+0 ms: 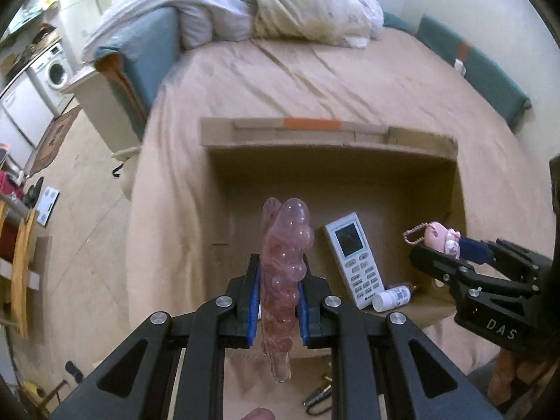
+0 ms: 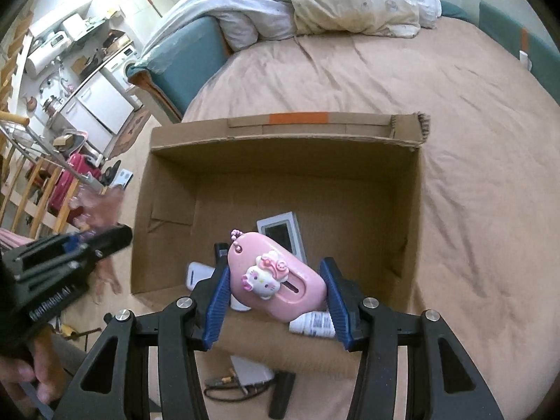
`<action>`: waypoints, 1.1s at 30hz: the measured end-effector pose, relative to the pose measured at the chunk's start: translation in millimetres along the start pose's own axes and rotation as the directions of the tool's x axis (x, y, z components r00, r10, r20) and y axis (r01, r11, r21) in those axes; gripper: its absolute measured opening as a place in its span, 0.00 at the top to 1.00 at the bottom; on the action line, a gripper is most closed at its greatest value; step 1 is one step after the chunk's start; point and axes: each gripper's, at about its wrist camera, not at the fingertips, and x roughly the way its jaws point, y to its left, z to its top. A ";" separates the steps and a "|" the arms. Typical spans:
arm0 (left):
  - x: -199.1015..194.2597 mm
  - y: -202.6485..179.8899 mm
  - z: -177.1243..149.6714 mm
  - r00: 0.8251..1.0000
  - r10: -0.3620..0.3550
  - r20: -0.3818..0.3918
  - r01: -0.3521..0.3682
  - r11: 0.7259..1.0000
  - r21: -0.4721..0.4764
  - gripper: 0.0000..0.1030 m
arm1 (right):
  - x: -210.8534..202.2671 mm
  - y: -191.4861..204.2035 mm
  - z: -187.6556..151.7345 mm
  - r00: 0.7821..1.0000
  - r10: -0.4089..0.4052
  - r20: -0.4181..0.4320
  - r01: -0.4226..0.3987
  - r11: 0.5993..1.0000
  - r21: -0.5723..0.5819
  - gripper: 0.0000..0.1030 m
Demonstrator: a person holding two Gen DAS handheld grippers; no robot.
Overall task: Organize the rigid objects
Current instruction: 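Carry the pink beaded object and Hello Kitty case over the box with both tools, then open both tools to release the pink items into the box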
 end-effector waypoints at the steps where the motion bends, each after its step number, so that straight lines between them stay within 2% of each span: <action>1: 8.3 -2.0 -1.4 1.000 -0.001 -0.007 0.001 1.000 0.007 0.84 | 5.0 -0.6 -0.4 1.000 0.000 -0.004 0.000 1.000 0.001 0.48; 6: 48.2 -13.2 -14.8 1.000 0.018 -0.018 -0.017 0.998 0.063 0.84 | 31.1 -4.0 -9.4 0.998 -0.024 -0.053 0.024 1.000 -0.009 0.48; 10: 72.7 -11.9 -17.3 0.998 0.005 -0.061 -0.003 0.999 0.040 0.84 | 44.2 -1.1 -13.4 0.996 -0.055 -0.072 0.052 0.998 -0.038 0.48; 14: 85.0 -11.0 -17.2 0.998 0.041 -0.057 -0.039 0.998 0.044 0.84 | 55.1 0.9 -15.6 0.994 -0.060 -0.096 0.056 0.997 -0.050 0.48; 20: 95.1 -6.1 -17.7 0.995 0.049 -0.085 -0.047 0.999 0.019 0.84 | 64.0 -3.7 -17.1 0.990 -0.079 -0.117 0.075 0.996 -0.041 0.48; 28: 97.8 -8.0 -15.0 0.995 0.055 -0.088 -0.053 0.998 0.019 0.84 | 58.8 -5.5 -13.4 0.994 -0.063 -0.093 0.061 0.998 -0.019 0.48; 33: 99.5 -3.7 -14.4 0.995 0.047 -0.092 -0.046 0.999 0.012 0.84 | 51.8 -6.6 -10.5 0.997 -0.067 -0.047 0.066 0.998 -0.021 0.48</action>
